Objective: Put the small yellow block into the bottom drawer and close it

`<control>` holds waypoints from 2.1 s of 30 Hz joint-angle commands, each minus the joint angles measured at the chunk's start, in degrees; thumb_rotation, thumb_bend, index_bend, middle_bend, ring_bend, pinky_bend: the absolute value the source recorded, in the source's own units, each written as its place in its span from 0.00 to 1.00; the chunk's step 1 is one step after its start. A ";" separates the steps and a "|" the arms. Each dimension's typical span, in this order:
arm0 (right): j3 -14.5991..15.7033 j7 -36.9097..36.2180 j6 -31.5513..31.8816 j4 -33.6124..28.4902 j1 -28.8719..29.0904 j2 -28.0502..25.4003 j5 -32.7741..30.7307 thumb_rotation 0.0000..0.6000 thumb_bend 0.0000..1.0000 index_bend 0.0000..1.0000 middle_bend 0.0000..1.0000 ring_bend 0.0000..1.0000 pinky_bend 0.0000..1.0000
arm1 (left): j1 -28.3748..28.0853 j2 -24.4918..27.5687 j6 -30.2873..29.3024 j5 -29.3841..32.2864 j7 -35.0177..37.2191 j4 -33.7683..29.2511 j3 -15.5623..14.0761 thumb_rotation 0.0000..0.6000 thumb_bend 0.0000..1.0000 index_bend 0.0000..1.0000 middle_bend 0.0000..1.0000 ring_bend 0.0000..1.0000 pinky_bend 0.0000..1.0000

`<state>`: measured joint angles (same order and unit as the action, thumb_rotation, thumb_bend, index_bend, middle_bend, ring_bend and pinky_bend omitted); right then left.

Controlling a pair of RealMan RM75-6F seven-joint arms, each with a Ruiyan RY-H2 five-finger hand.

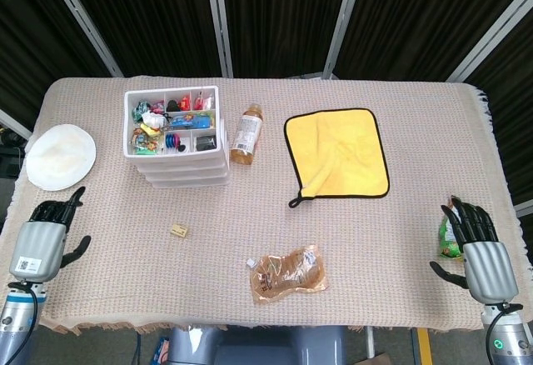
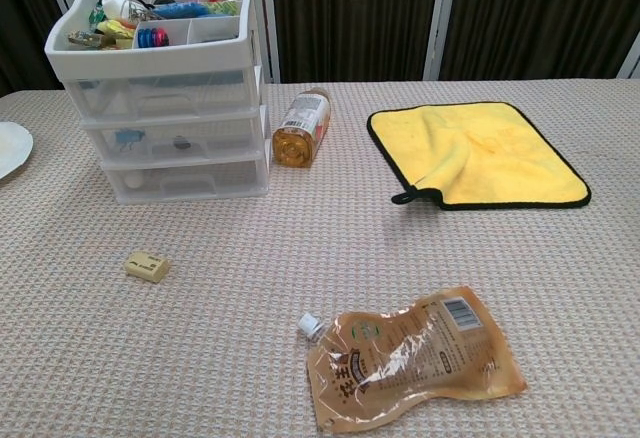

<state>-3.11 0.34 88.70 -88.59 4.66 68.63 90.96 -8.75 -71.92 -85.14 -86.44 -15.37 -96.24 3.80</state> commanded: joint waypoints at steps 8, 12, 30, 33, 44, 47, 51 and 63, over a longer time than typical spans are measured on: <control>0.03 -0.10 0.01 -0.01 -0.03 -0.06 0.04 1.00 0.05 0.08 0.00 0.00 0.00 | -3.84 -0.25 11.90 12.03 6.59 -11.50 2.09 1.00 0.76 0.00 0.93 0.86 0.60; 0.05 -0.18 0.09 0.02 -0.06 -0.11 0.13 1.00 0.05 0.08 0.00 0.00 0.00 | -5.93 -0.99 18.30 20.46 10.57 -15.34 3.76 1.00 0.89 0.00 0.94 0.87 0.62; -0.01 -0.77 0.03 0.23 -0.04 -0.30 0.02 1.00 0.05 0.08 0.00 0.00 0.00 | -18.35 -6.92 34.19 52.88 20.80 -16.47 14.81 1.00 1.00 0.00 0.96 0.89 0.63; 0.00 -0.84 -0.01 0.25 -0.05 -0.31 -0.02 1.00 0.05 0.08 0.00 0.00 0.00 | -20.68 -7.73 34.36 56.67 20.24 -15.53 15.68 1.00 1.00 0.00 0.96 0.89 0.63; -0.10 -0.99 -0.12 0.24 -0.03 -0.34 -0.27 1.00 0.05 0.08 0.00 0.00 0.00 | -25.72 -10.48 35.19 68.00 21.68 -12.12 17.87 1.00 1.00 0.00 0.96 0.89 0.63; -0.09 -1.07 -0.18 0.23 -0.02 -0.36 -0.30 1.00 0.05 0.08 0.00 0.00 0.00 | -26.57 -10.97 35.35 70.59 22.39 -11.14 18.32 1.00 1.00 0.00 0.96 0.89 0.63; -0.09 -1.05 -0.14 0.14 -0.03 -0.34 -0.27 1.00 0.05 0.08 0.00 0.00 0.00 | -27.78 -11.87 35.29 72.76 22.69 -9.34 18.62 1.00 1.00 0.00 0.96 0.89 0.63; -0.12 -1.40 -0.26 0.03 -0.07 -0.42 -0.51 1.00 0.05 0.08 0.00 0.00 0.00 | -30.99 -14.96 37.05 79.22 23.94 -2.35 20.29 1.00 1.00 0.00 0.96 0.89 0.63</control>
<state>-3.23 -1.05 88.44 -88.56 4.59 68.21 90.46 -39.17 -86.37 -48.70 -8.15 8.41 -99.50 23.81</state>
